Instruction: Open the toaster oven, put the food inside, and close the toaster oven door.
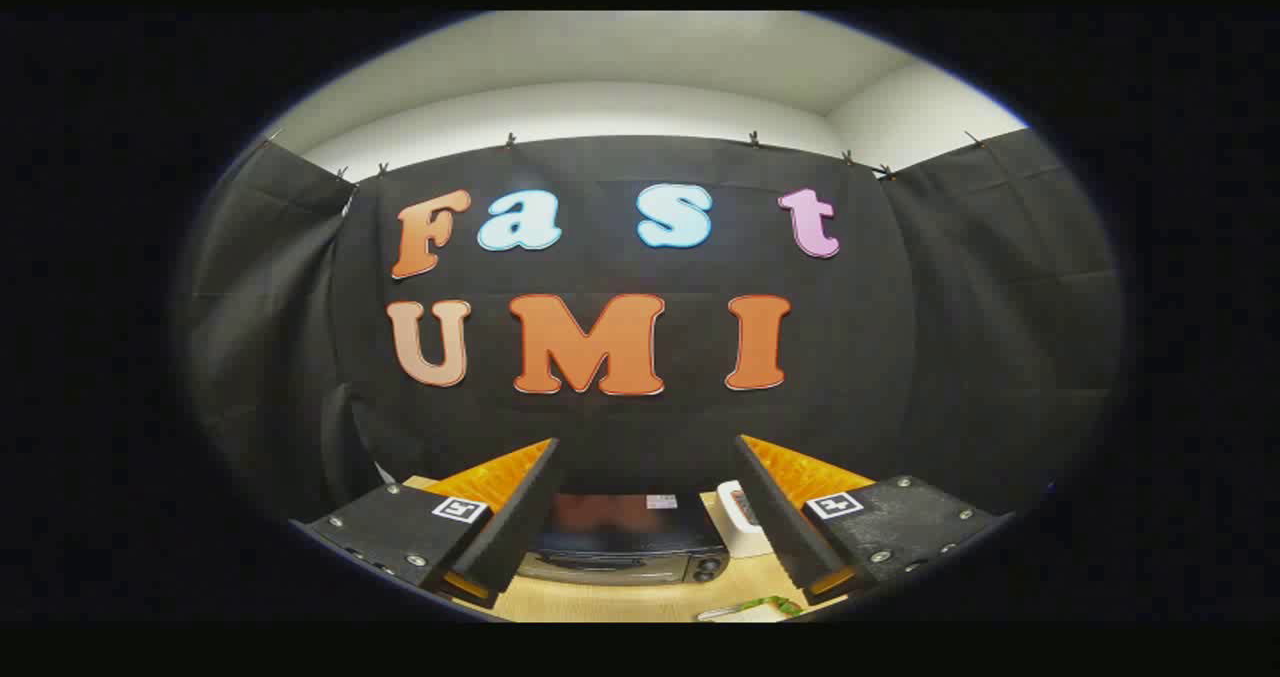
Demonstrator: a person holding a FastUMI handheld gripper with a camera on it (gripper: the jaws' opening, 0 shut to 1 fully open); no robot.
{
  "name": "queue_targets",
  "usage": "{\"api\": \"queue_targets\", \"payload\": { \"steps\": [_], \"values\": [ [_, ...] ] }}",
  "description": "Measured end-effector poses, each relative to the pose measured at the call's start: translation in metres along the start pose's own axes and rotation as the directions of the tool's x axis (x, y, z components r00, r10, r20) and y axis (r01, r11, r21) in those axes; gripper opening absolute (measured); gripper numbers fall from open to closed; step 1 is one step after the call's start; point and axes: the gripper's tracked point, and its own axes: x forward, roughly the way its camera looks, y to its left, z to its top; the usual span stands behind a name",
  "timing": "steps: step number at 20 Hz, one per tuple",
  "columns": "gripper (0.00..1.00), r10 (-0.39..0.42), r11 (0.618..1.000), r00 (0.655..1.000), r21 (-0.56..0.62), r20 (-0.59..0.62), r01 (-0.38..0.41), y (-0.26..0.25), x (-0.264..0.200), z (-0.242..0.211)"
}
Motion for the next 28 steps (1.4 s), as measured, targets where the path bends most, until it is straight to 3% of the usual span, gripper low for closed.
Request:
{"api": "queue_targets", "payload": {
  "steps": [20, 28],
  "values": [
    [1.00, 0.013, 1.000, 1.000, -0.001, 0.010, -0.013, -0.005, -0.004, -0.005],
    [1.00, -0.026, 1.000, 1.000, 0.009, 0.004, 0.026, -0.035, 0.010, -0.022]
  ]
}}
